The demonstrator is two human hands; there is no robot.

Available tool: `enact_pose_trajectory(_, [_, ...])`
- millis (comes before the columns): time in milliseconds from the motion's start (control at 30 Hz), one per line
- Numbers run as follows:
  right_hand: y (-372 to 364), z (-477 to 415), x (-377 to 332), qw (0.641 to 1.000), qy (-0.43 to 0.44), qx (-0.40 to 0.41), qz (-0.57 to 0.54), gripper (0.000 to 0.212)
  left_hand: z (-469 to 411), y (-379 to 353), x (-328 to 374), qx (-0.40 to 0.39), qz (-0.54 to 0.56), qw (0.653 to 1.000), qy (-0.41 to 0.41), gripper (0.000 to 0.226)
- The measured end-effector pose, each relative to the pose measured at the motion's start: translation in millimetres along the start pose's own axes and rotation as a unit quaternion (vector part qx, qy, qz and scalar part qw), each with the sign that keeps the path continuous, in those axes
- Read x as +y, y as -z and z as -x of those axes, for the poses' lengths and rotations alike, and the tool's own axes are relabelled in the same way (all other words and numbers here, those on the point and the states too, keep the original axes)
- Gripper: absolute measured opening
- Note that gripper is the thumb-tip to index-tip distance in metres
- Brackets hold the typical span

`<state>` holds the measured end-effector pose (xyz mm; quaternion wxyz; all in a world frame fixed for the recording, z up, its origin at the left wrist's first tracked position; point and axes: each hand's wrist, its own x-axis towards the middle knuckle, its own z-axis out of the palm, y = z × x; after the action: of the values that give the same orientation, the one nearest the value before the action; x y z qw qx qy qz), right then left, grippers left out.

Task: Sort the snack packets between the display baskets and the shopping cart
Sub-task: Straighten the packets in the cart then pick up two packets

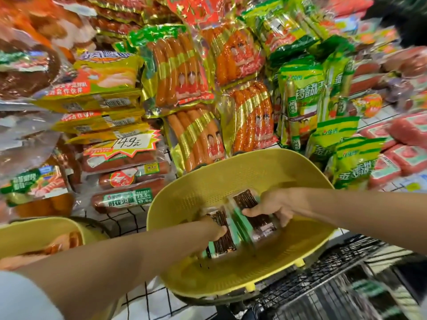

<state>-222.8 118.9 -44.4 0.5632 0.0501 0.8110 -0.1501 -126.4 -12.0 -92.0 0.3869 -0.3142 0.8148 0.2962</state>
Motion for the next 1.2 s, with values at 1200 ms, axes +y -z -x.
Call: enact_pose_trajectory(1200, [-147.5,-209.0,566.6,0.618,-0.224,0.443,-0.609,0.018,-112.9,-480.2,262.8,-0.034,-0.226,0.893,-0.388,0.025])
